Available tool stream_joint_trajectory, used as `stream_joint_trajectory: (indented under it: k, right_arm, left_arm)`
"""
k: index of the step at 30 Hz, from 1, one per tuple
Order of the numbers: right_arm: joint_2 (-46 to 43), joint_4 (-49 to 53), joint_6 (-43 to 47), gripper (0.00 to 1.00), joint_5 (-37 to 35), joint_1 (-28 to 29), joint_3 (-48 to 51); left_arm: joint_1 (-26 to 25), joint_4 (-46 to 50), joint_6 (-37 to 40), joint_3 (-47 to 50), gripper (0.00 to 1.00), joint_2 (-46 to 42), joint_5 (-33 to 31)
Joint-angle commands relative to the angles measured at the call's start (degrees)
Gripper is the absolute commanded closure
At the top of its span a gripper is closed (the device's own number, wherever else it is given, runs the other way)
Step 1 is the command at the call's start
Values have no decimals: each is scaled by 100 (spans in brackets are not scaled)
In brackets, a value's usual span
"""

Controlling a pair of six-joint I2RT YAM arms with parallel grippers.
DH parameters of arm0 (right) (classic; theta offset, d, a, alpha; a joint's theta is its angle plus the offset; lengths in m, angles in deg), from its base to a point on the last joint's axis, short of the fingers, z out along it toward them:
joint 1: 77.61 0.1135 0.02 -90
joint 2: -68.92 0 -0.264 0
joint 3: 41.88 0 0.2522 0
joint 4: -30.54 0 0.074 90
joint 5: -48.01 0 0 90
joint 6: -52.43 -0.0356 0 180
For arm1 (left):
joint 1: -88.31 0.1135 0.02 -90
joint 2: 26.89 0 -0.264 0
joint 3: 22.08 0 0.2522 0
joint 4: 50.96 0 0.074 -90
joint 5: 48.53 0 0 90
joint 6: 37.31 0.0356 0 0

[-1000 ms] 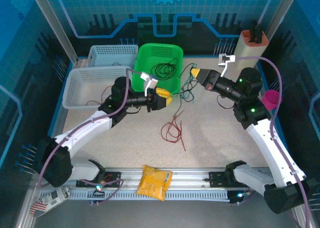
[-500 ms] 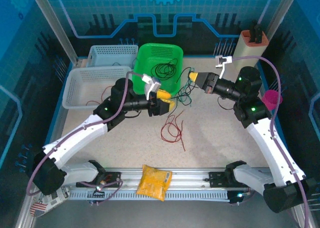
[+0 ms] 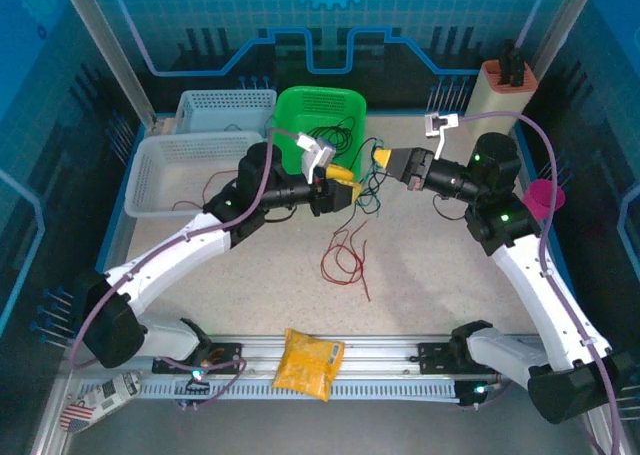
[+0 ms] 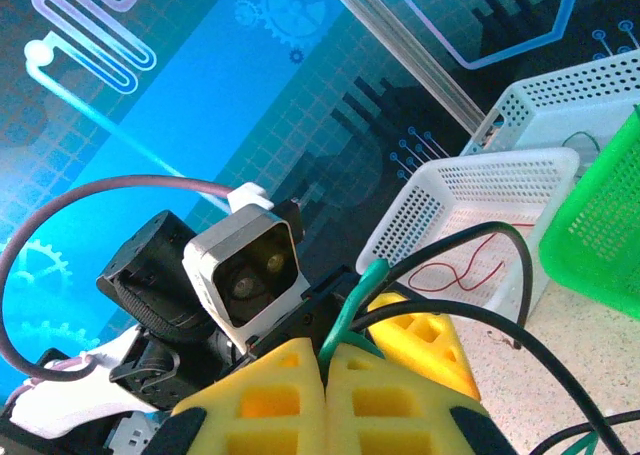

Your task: Untangle the cables

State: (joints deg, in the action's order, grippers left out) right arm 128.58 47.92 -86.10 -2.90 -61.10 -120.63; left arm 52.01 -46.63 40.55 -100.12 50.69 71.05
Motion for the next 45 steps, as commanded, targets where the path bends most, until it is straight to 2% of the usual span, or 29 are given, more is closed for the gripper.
stream_joint_trajectory:
  k: [1,5,16,21,27,33,39,45]
  right_arm:
    - [5,-19,128,100,116,105,-128]
    - [19,-36,126,100,146,141,-115]
    - [81,-97,122,100,187,217,-75]
    - [142,-80,133,100,204,240,-84]
    - [195,-1,178,100,194,252,-119]
    - [239,92,253,100,193,243,-167]
    - [274,473,610,100,284,244,-310]
    - [389,1318,1484,100,726,239,-602]
  left_arm:
    - [-77,-398,-141,-152,51,72,391]
    - [-86,-486,-175,-165,52,92,464]
    - [-90,-560,-211,-217,64,126,549]
    - [-92,-577,-211,-197,65,118,576]
    - [-93,-576,-136,-155,78,38,627]
    - [-89,-589,-60,-102,100,-6,817]
    - [-41,-460,57,-109,100,-124,906]
    - [191,-301,234,-178,100,-260,1268]
